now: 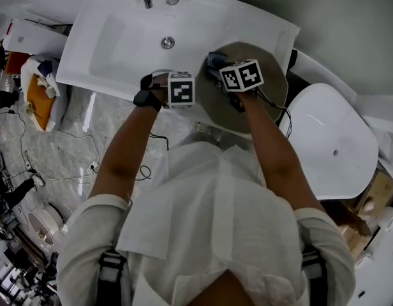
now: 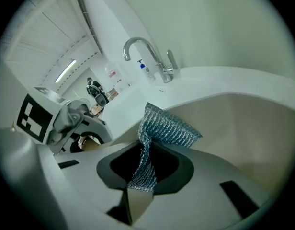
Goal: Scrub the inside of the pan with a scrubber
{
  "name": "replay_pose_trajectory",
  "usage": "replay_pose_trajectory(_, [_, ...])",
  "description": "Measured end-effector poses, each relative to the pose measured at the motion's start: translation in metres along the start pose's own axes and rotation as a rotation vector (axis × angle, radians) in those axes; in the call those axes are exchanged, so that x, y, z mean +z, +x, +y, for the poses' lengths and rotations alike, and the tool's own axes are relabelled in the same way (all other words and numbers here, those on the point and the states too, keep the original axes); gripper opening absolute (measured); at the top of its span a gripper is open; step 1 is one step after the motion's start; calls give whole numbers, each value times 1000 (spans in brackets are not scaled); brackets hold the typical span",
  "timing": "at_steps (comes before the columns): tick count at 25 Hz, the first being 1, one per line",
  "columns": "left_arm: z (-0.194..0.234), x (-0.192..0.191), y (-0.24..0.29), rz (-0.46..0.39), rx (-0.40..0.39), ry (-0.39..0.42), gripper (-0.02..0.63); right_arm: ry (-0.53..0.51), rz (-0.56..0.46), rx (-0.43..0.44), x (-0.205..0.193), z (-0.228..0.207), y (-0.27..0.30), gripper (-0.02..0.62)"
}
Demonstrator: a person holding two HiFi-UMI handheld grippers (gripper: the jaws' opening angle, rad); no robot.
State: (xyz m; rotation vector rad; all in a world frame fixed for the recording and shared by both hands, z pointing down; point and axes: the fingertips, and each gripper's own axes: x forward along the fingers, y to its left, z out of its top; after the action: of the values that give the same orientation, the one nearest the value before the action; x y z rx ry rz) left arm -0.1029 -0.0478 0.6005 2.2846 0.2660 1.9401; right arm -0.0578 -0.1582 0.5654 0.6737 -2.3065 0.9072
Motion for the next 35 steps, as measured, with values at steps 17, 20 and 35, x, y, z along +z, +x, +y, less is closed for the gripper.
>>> replay_pose_trajectory(17, [1,6,-6,-24,-11,4,252,294,-258,-496,7,-119,-81,52])
replay_pose_trajectory(20, [2,6,-7,-25,-11,6,252,289,-266,-497,9,-119,-78,52])
replay_pose_trajectory(35, [8,0,-3,-25,-7,-8,250,163,-97,-108,18,-28,-3,52])
